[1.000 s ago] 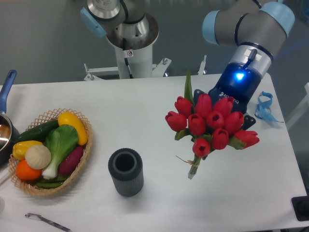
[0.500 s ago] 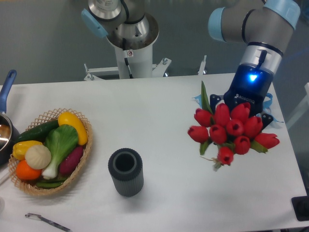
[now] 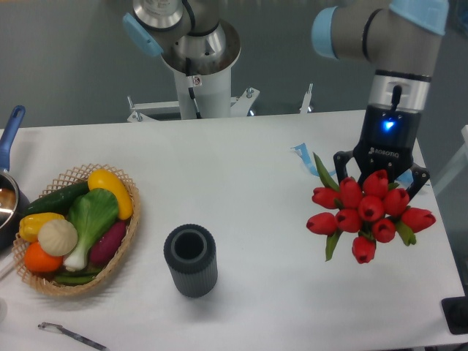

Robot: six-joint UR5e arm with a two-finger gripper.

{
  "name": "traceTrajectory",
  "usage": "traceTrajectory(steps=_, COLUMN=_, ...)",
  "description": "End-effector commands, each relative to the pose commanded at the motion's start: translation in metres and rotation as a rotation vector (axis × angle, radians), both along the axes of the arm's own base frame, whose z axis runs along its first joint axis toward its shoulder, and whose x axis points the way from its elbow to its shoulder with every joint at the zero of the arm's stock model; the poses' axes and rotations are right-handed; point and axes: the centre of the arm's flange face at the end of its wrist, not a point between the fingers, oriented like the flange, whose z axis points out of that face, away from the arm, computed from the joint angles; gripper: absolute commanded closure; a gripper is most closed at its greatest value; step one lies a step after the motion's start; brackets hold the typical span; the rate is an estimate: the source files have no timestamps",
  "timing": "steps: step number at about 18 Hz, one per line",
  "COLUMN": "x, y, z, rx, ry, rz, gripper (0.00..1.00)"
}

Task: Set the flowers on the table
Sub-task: 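Lift the red tulip bouquet with the gripper and swing it sideways, then lower the held tulip bouquet onto the table beside the black cup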

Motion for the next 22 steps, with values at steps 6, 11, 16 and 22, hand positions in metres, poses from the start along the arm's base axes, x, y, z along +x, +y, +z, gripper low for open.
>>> traceTrajectory(steps=6, x=0.029, y=0.021, z=-0.05, rx=-0.337, ry=0.085, rz=-0.07, gripper=0.61)
traceTrajectory(steps=11, x=0.044, y=0.039, z=-0.106, rx=-0.609, ry=0.112, rz=-0.125, gripper=0.6)
traceTrajectory(steps=16, x=0.033, y=0.049, z=-0.168, rx=-0.689, ry=0.052, rz=-0.146, gripper=0.6)
traceTrajectory(steps=22, x=0.029, y=0.062, z=-0.201, rx=-0.707, ry=0.028, rz=-0.172, gripper=0.6)
